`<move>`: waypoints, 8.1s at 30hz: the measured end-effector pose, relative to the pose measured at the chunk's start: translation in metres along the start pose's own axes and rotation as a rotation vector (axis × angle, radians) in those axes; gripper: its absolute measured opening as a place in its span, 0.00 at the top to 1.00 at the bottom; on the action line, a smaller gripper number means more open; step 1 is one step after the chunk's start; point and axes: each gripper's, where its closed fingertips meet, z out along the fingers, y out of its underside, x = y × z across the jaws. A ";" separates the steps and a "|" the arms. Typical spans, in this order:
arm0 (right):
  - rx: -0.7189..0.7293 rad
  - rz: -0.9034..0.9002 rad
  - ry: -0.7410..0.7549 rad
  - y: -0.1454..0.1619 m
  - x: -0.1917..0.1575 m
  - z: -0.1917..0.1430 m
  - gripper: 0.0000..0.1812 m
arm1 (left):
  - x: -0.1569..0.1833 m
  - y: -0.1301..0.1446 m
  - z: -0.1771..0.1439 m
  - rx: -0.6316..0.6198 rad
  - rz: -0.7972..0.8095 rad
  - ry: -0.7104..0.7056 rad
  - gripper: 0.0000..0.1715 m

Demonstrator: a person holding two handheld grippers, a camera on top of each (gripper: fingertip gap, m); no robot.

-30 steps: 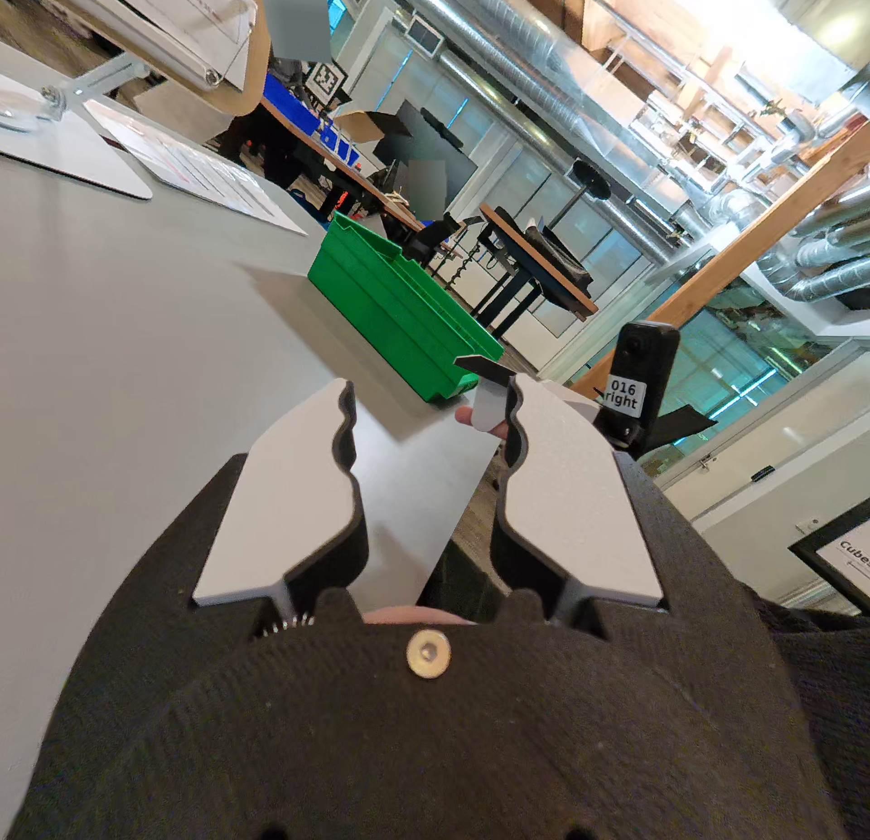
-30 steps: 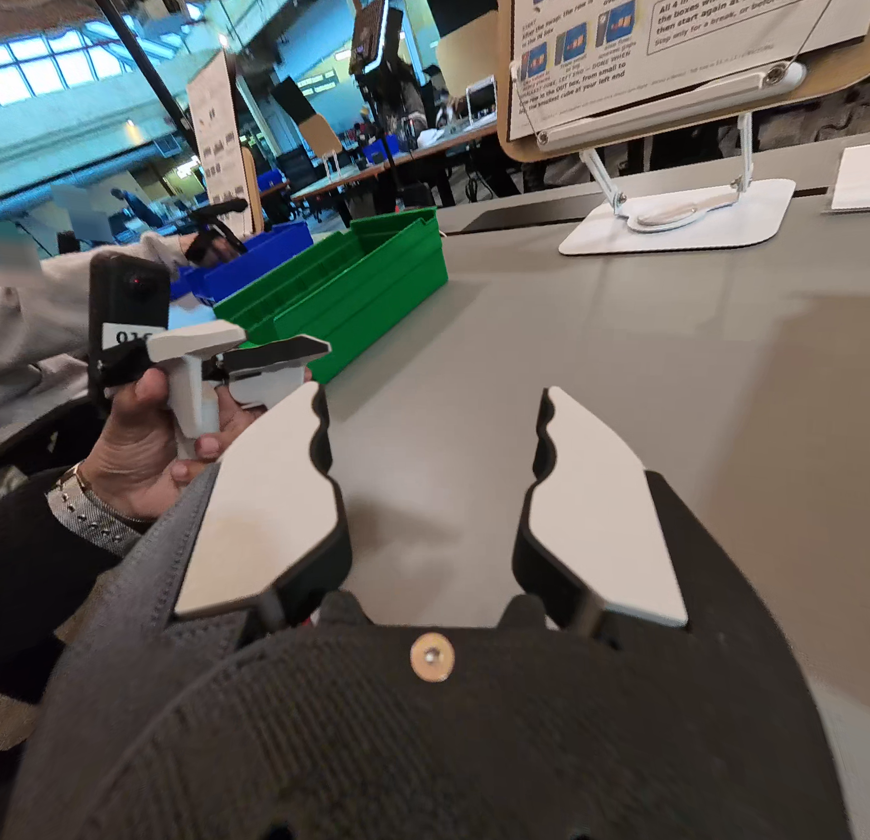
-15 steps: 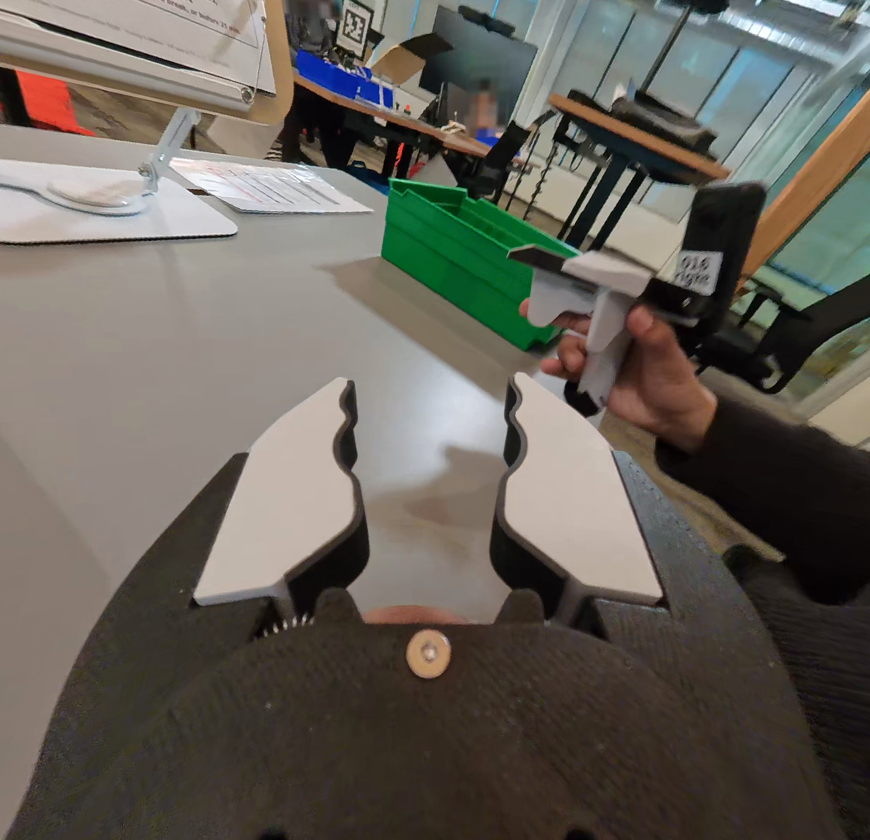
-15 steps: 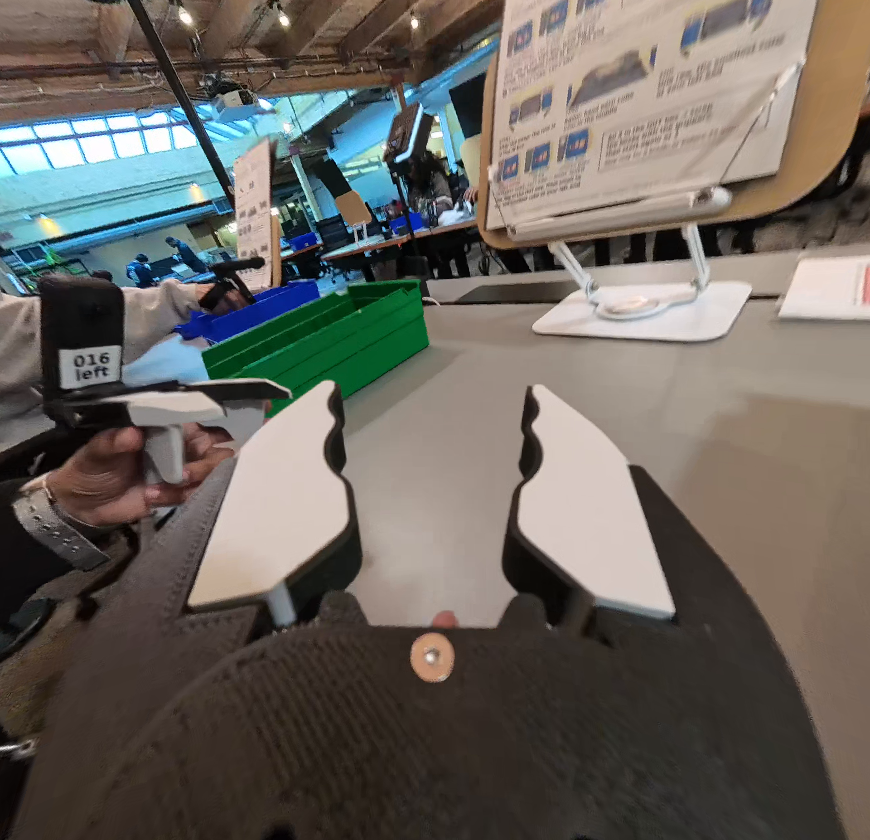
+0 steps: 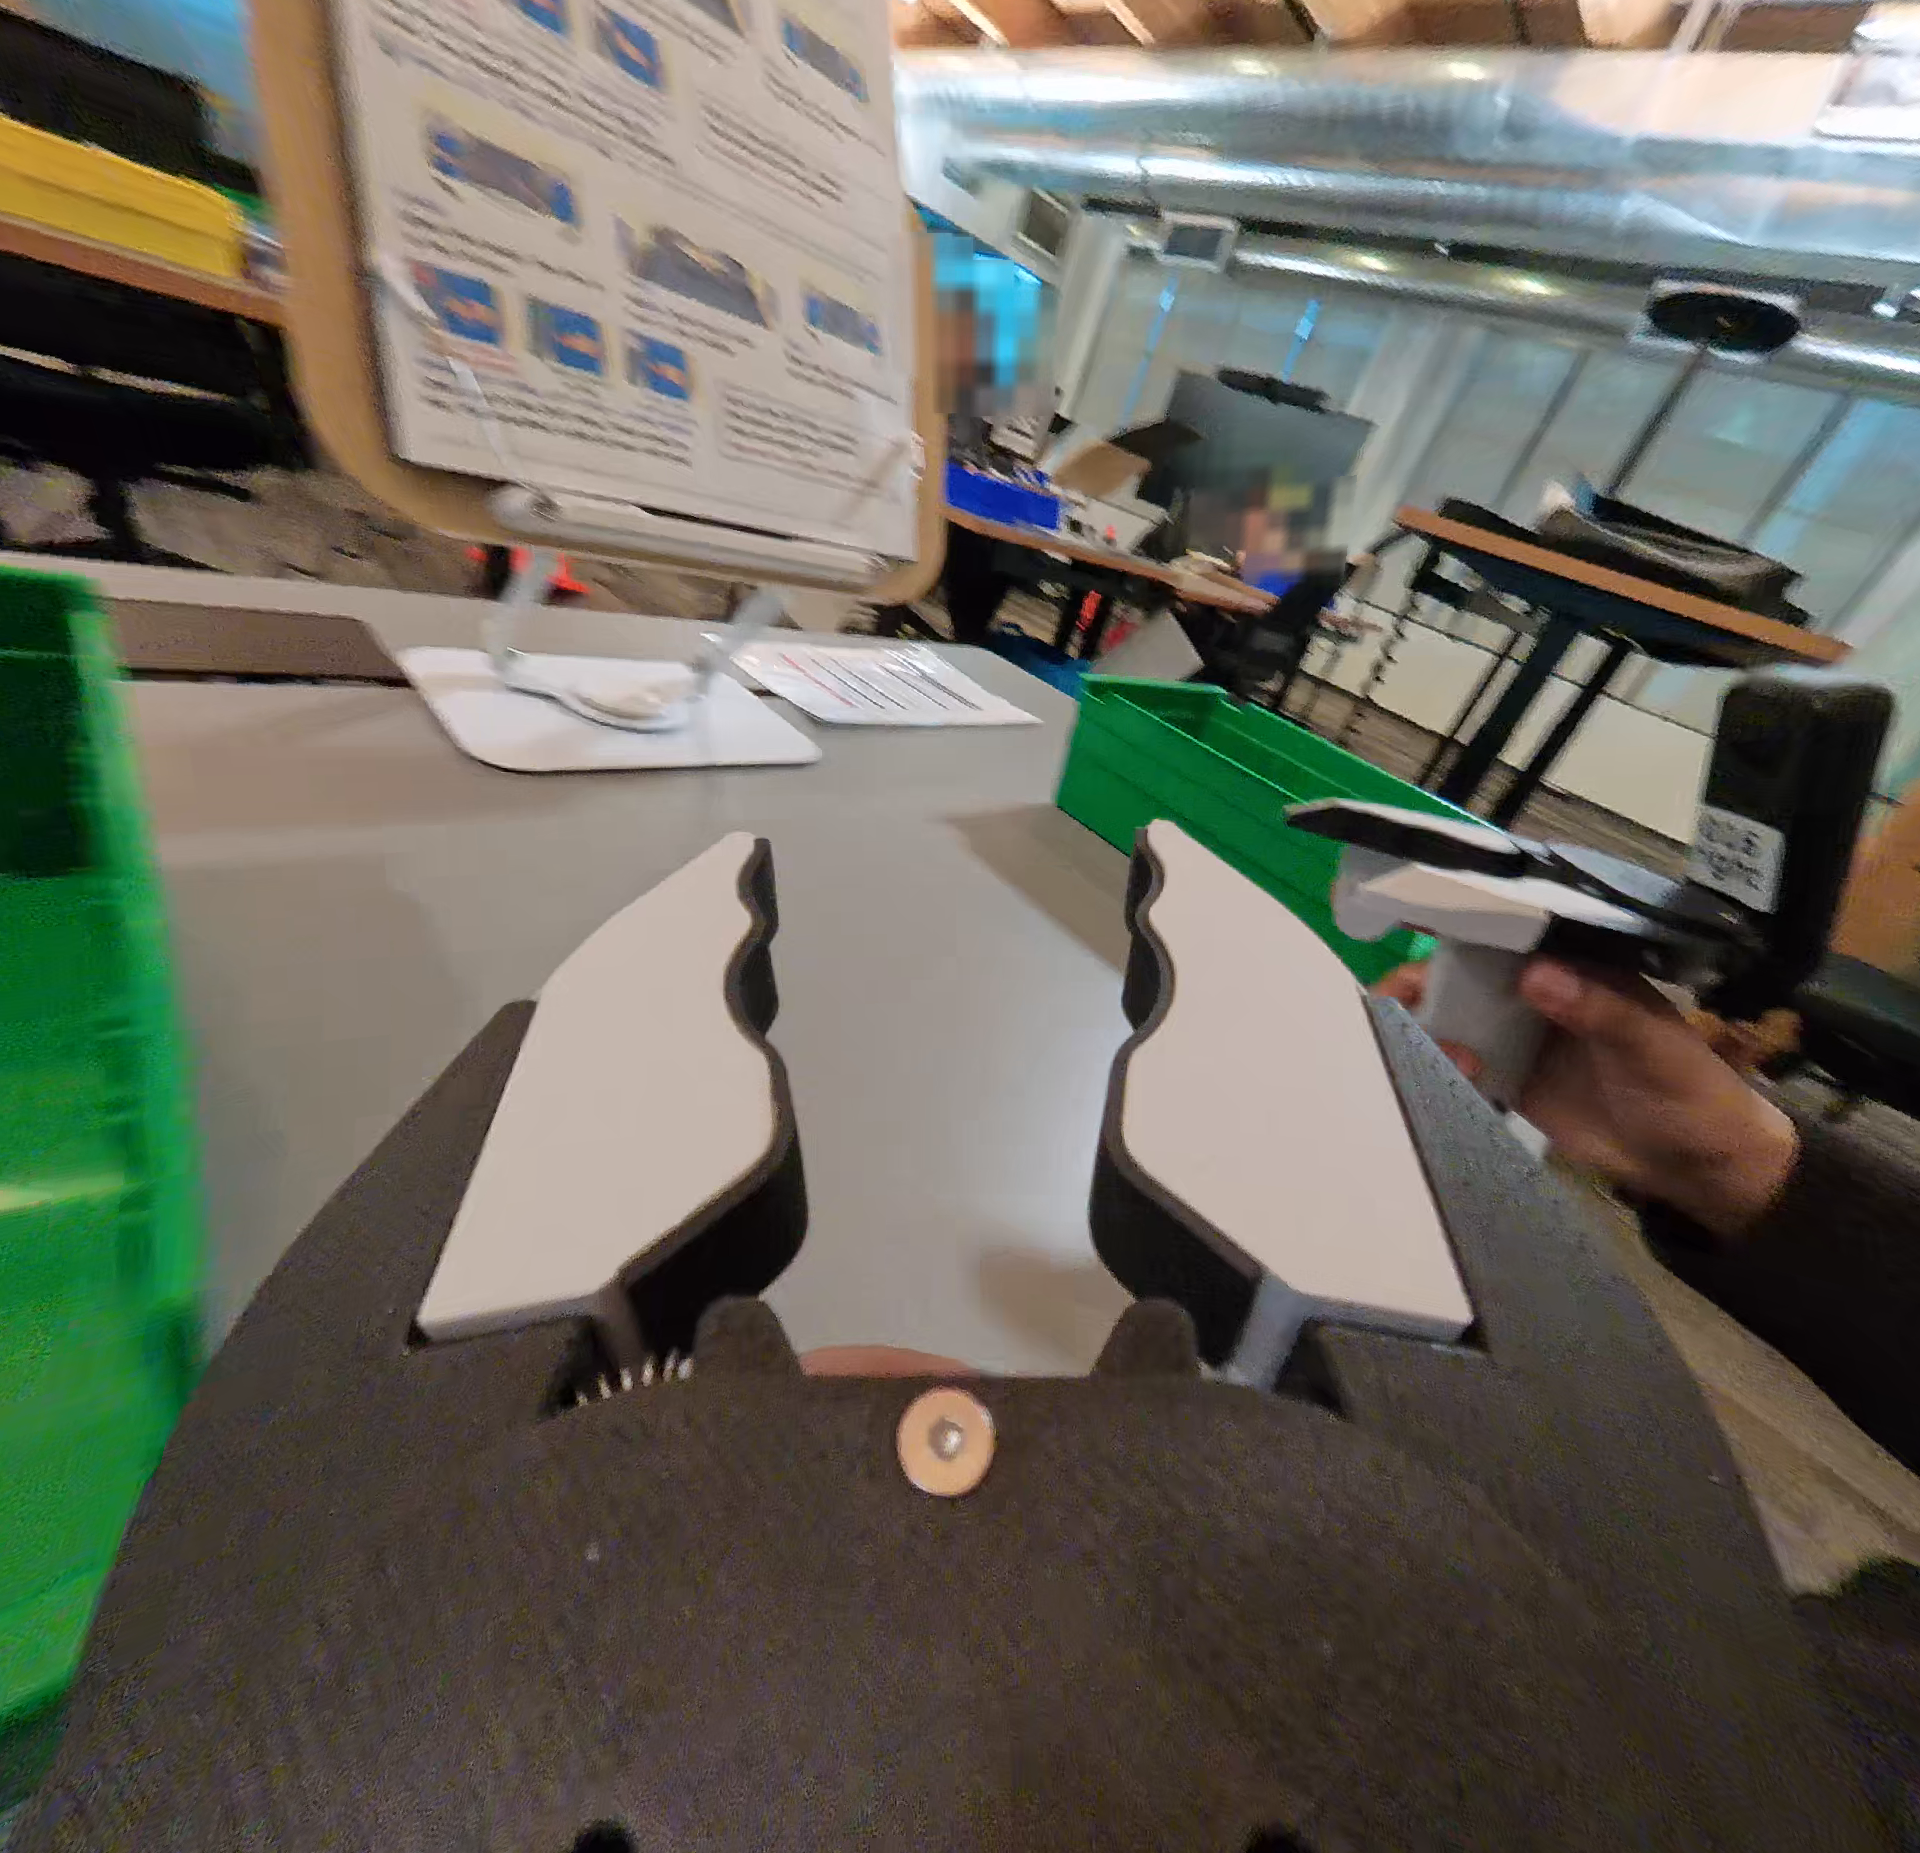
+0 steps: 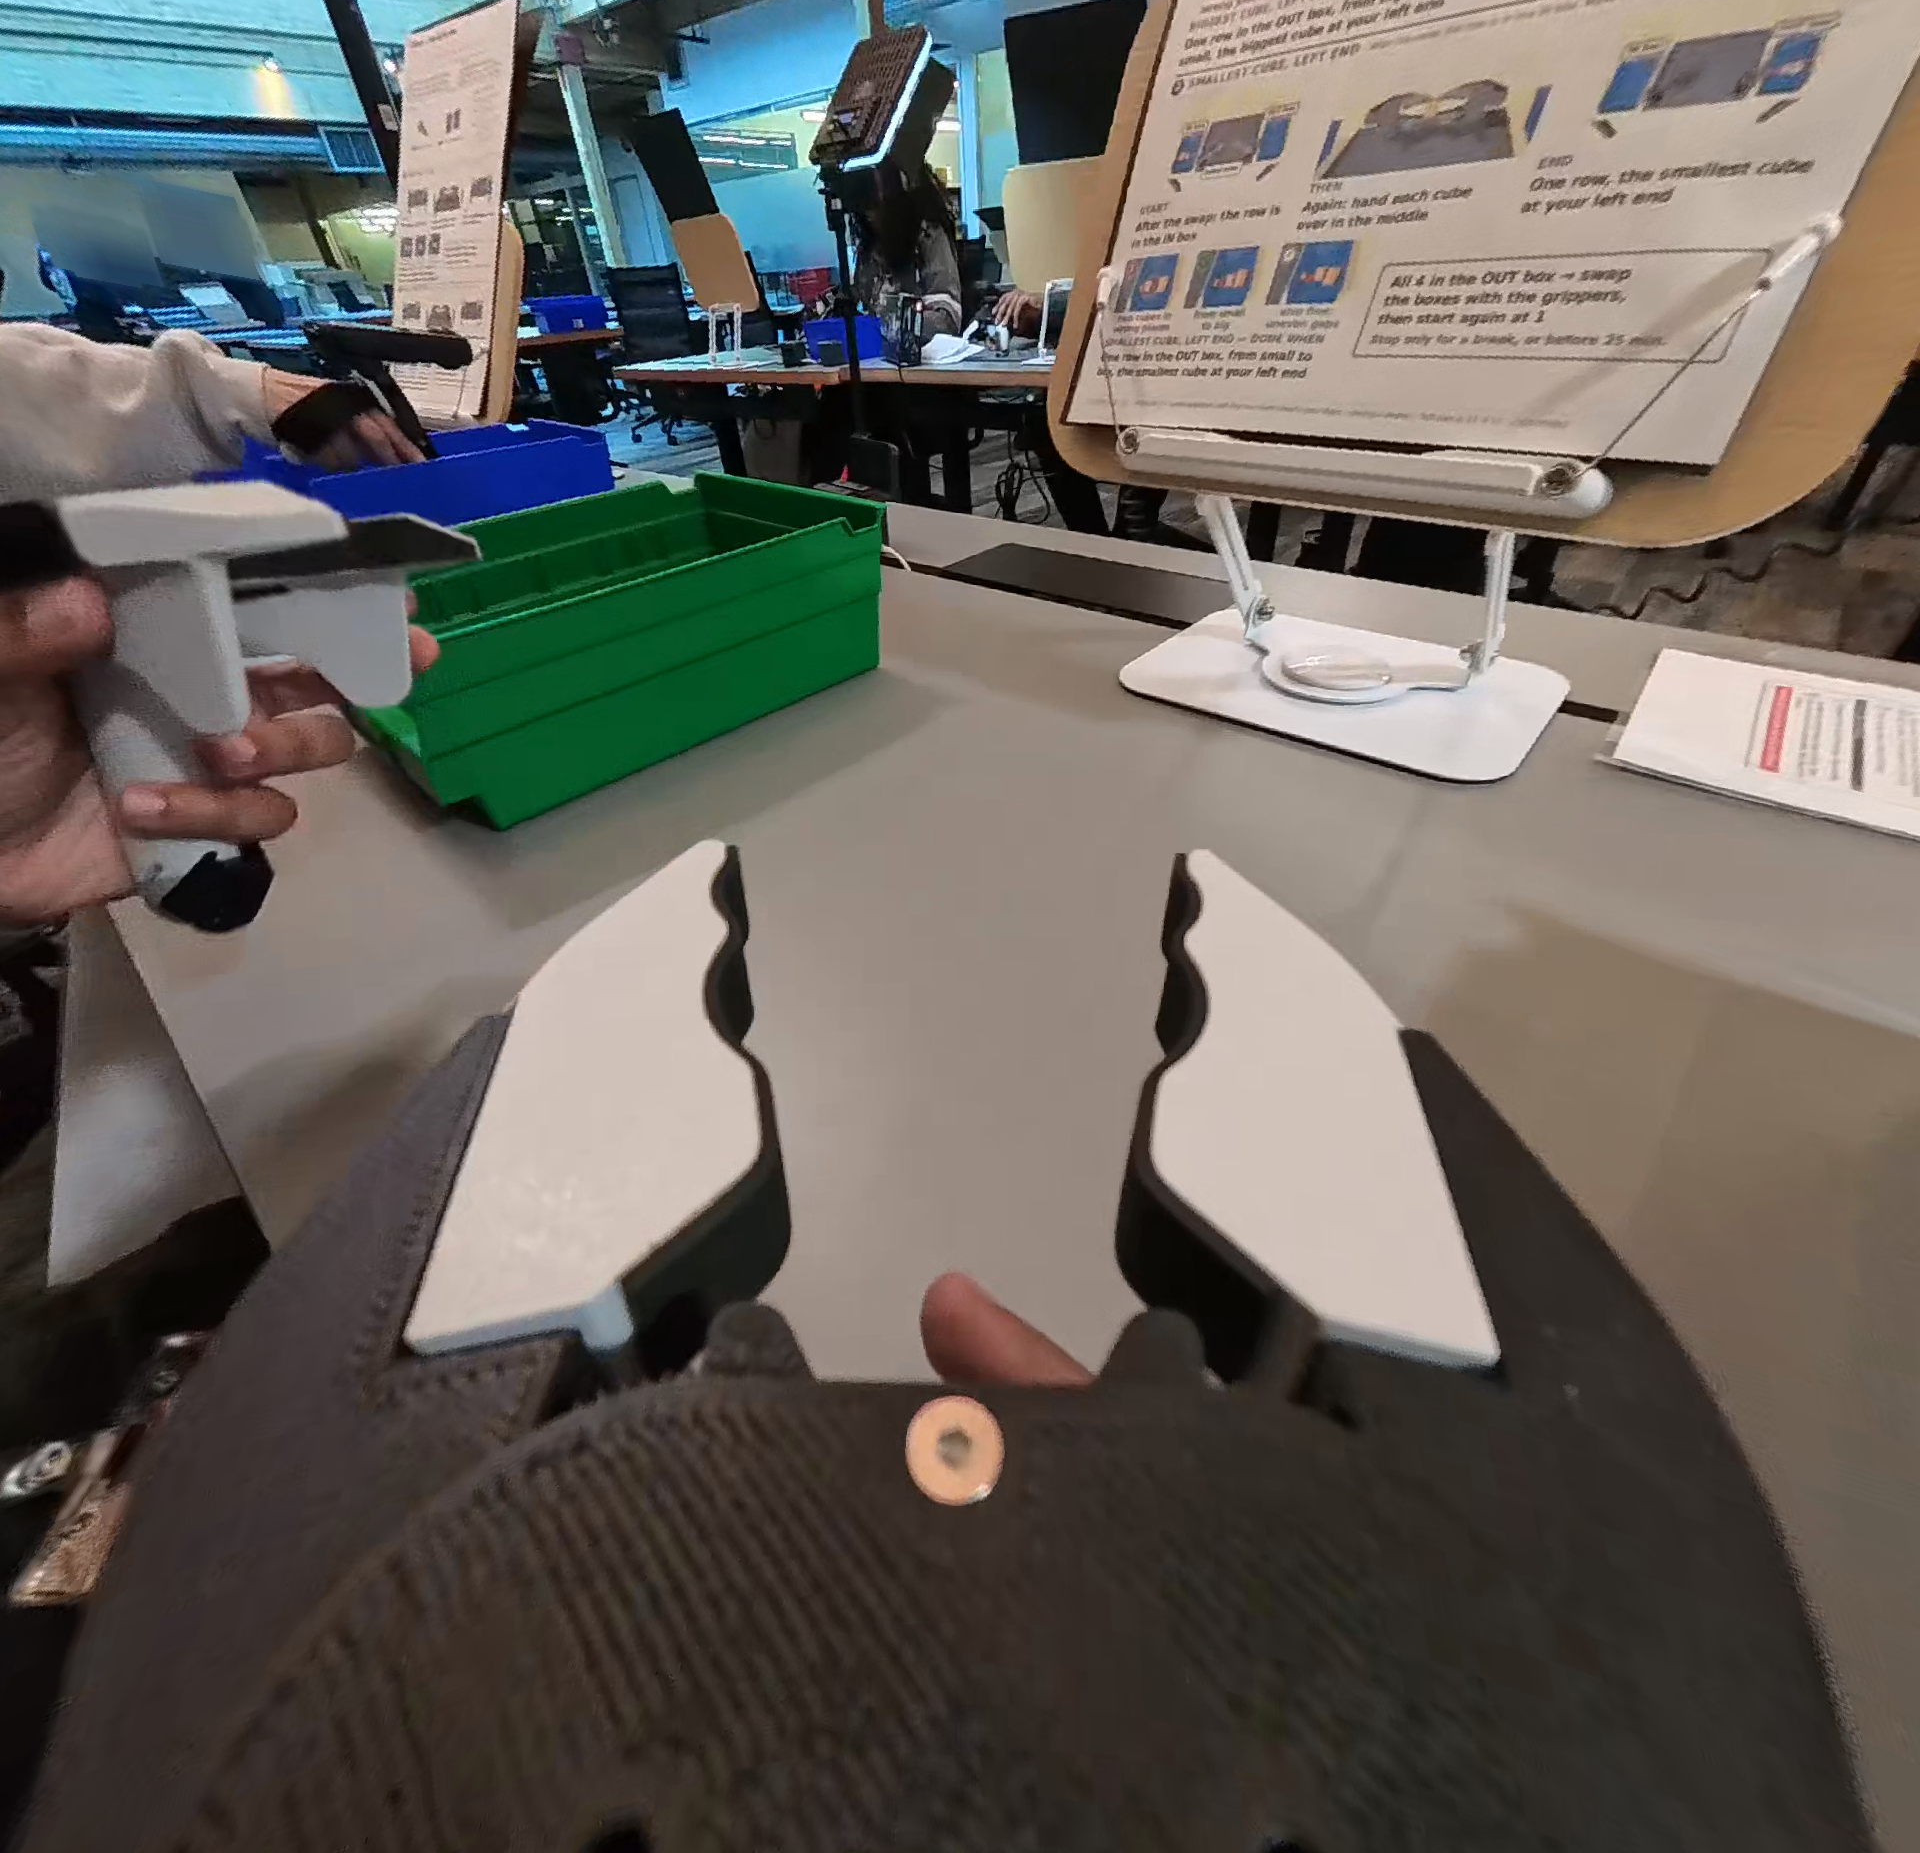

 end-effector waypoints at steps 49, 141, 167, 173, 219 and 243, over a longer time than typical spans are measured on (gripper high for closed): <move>-0.090 0.196 -0.153 0.024 0.001 0.026 0.60 | -0.313 0.053 -0.065 -1.039 0.076 -0.849 0.78; 0.017 0.638 -0.616 -0.008 -0.084 0.009 0.84 | 0.123 0.057 0.060 -0.211 -0.463 0.675 0.84; -0.022 0.674 -0.659 -0.005 -0.082 0.003 0.86 | 0.123 0.065 0.057 -0.315 -0.508 0.732 0.79; -0.032 0.666 -0.656 -0.004 -0.082 0.004 0.86 | 0.123 0.064 0.056 -0.314 -0.509 0.746 0.85; -0.045 0.636 -0.626 0.000 -0.080 0.008 0.85 | 0.122 0.067 0.058 -0.294 -0.431 0.707 0.85; -0.032 0.609 -0.611 -0.003 -0.071 0.006 0.85 | 0.119 0.064 0.058 -0.284 -0.453 0.703 0.86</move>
